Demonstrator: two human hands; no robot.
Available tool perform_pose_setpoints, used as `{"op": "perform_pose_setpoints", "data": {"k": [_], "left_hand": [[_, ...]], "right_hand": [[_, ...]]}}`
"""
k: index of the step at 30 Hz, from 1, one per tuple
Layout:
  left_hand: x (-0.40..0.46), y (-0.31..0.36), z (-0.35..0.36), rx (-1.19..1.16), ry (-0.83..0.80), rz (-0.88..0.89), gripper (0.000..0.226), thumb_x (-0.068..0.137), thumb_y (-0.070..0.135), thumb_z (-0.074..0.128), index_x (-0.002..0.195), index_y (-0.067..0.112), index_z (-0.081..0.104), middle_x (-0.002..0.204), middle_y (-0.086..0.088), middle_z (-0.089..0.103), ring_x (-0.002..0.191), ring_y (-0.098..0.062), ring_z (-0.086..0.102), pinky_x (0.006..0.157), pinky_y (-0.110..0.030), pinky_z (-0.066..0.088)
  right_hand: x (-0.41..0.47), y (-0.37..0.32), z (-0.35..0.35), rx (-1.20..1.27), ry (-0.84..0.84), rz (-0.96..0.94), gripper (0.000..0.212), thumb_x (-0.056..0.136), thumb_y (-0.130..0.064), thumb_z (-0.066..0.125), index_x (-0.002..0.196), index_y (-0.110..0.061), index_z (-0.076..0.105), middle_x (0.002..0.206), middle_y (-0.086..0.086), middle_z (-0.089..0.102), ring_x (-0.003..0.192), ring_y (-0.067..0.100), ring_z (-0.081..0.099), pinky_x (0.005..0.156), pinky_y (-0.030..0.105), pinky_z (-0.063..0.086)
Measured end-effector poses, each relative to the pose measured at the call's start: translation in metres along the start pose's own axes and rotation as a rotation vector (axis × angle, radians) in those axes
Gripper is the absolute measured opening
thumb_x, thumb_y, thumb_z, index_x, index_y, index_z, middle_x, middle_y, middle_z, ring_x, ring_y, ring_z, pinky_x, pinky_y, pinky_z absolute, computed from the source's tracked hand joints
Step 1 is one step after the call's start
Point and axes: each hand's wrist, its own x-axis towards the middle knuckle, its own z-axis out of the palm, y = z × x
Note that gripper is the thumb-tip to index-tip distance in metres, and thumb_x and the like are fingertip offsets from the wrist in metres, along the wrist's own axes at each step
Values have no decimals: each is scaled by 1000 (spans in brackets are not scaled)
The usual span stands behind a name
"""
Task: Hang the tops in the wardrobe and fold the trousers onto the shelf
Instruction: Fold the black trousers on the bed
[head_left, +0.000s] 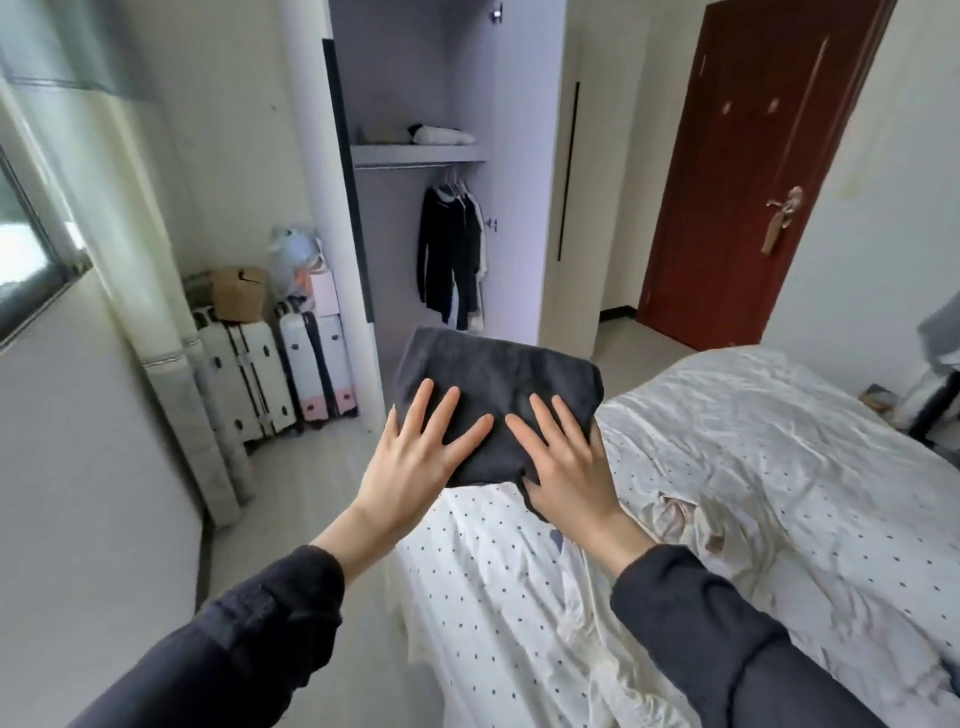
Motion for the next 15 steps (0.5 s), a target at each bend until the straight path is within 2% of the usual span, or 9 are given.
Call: {"op": "perform_pose_setpoints", "data": {"k": [2,4,9,15], "left_hand": [[12,-38,32,5,-28,-16,84,63,7,80,134,23,40,131,-21,52,121,-47,48,80,-56,51],[34,-73,58,34,-30,-19,83,63,9,80,134,24,40,129,-21,53,119,-47,49,80,-56,52],[105,-169,125,74,-20,-34,67,74,13,71,133,23,41,126,-23,56,117,-47,51,81,-58,51],[178,-266,193,83,16,-75,72,71,13,74,134,23,40,126,-24,55,118,-48,49,84,-61,48]], "right_hand": [[39,-3,40,16,-6,-26,66,64,-17,74,125,-15,50,129,19,56,117,41,54,86,61,46],[79,1,72,14,16,-35,66,62,-18,79,123,-13,56,128,19,57,116,41,55,86,61,47],[195,17,153,34,22,-40,70,60,-19,80,124,-16,51,128,18,57,116,39,56,88,61,46],[315,35,229,25,55,-54,67,61,-20,79,123,-14,56,128,18,57,117,40,55,89,59,46]]}}
